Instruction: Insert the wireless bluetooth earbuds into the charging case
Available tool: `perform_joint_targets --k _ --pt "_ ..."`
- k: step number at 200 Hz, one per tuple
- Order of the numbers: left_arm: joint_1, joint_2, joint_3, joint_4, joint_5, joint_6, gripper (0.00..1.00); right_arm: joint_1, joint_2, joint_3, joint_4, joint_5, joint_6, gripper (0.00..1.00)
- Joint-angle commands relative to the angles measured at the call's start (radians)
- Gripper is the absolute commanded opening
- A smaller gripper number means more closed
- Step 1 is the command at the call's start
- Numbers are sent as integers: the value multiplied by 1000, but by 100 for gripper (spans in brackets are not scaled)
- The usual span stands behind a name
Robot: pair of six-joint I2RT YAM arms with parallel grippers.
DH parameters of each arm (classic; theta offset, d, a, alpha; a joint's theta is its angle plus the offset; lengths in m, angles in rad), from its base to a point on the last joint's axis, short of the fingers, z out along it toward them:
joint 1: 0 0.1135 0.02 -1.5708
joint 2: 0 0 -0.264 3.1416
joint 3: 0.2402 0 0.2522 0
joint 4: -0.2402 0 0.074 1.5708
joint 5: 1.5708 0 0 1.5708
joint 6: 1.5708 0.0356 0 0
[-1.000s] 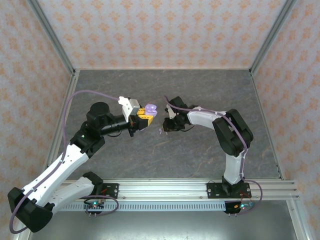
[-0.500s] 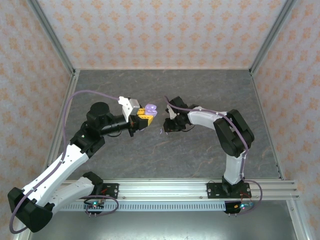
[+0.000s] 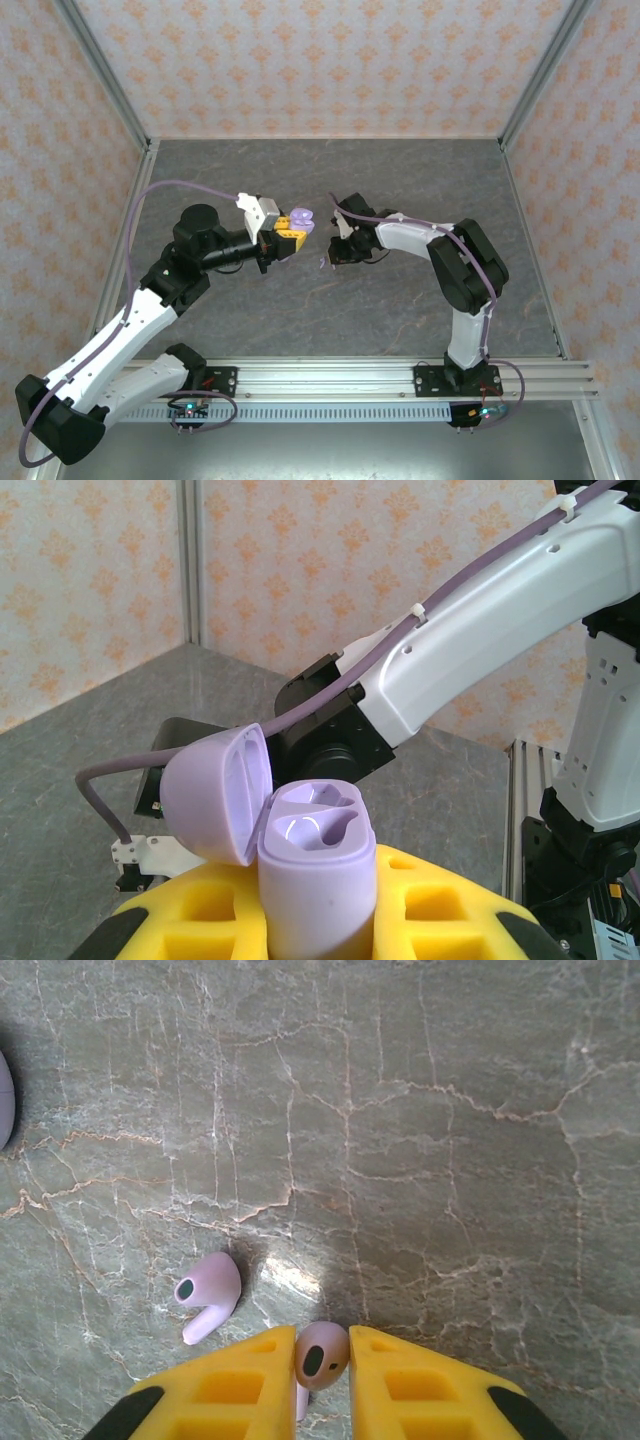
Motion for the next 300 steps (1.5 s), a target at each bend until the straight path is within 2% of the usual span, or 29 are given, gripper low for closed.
perform_joint_targets --k 1,47,95,126,158,189,213,234,300 --pt "-11 -19 17 -8 -19 7 9 9 -43 5 1 -7 -12 17" --pt "-11 -25 -27 107 -16 -52 9 -12 -258 -115 187 -85 11 16" --pt "-11 -12 -67 269 -21 -136 8 -39 -572 -249 431 -182 42 16" --pt "-11 9 -67 324 -3 -167 7 -45 -772 -284 547 -225 31 16" --pt "-12 25 -61 369 22 -193 6 -45 -907 -275 623 -269 14 16" --pt "-12 56 -62 447 65 -239 6 -23 -953 -234 655 -311 1 16" --pt "-13 80 -59 493 89 -265 5 37 -950 -200 637 -302 -54 16" --pt "-23 90 -53 496 100 -262 5 73 -935 -185 629 -277 -89 16" --pt "-41 87 -44 457 115 -236 4 89 -864 -126 615 -273 -143 16"
